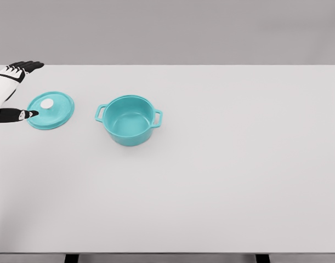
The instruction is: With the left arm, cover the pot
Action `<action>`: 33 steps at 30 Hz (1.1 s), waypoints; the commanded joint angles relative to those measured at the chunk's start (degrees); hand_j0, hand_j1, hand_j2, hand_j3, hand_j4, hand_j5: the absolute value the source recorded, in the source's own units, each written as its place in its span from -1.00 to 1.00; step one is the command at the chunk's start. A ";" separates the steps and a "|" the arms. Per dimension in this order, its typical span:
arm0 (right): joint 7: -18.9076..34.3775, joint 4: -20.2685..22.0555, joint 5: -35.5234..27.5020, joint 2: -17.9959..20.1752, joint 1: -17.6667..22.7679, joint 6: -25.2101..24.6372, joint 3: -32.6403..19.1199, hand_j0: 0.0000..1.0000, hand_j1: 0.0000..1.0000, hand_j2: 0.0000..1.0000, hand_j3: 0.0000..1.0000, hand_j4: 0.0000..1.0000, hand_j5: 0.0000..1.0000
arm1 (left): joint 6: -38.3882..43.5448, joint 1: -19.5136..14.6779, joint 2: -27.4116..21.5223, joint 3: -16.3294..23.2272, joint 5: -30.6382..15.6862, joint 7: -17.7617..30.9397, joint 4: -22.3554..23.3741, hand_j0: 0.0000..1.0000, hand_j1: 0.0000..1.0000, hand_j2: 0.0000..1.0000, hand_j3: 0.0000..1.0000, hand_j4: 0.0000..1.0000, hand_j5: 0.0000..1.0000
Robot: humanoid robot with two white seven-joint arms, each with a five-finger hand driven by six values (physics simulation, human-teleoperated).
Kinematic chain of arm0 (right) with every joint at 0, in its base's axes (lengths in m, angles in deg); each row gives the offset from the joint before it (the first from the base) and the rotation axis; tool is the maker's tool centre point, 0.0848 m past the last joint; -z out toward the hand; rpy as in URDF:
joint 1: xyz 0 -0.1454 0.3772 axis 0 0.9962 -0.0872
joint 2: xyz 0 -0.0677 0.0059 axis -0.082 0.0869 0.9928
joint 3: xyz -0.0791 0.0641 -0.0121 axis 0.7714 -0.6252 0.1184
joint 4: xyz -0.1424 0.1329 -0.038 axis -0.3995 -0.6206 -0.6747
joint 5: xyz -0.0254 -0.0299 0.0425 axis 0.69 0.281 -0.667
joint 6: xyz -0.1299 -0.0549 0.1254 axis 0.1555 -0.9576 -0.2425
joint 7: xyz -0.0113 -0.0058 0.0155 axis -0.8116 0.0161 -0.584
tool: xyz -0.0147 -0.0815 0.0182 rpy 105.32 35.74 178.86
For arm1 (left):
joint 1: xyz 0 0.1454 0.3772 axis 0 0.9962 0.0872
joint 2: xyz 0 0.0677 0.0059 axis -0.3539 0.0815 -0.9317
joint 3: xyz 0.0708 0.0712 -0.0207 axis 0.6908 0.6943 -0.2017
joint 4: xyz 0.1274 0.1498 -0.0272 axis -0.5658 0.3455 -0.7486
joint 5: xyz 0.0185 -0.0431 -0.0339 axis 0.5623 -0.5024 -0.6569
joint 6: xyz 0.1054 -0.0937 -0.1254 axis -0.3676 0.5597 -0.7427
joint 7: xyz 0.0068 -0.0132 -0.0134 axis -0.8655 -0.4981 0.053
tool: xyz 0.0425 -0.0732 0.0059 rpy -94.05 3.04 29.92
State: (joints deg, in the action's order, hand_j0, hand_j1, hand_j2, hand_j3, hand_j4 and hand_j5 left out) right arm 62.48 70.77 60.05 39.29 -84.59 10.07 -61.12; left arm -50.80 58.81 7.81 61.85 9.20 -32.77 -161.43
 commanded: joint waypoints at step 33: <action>0.01 -0.05 0.00 0.00 0.00 0.00 0.00 1.00 1.00 1.00 1.00 1.00 1.00 | 0.06 -14.15 -2.25 8.25 5.48 11.65 11.02 0.42 0.42 0.42 0.42 0.42 0.42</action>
State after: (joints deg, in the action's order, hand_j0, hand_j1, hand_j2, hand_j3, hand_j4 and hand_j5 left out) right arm 62.48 70.77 60.05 39.29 -84.59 10.07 -61.12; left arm -50.84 44.40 5.60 68.23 14.50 -21.11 -152.55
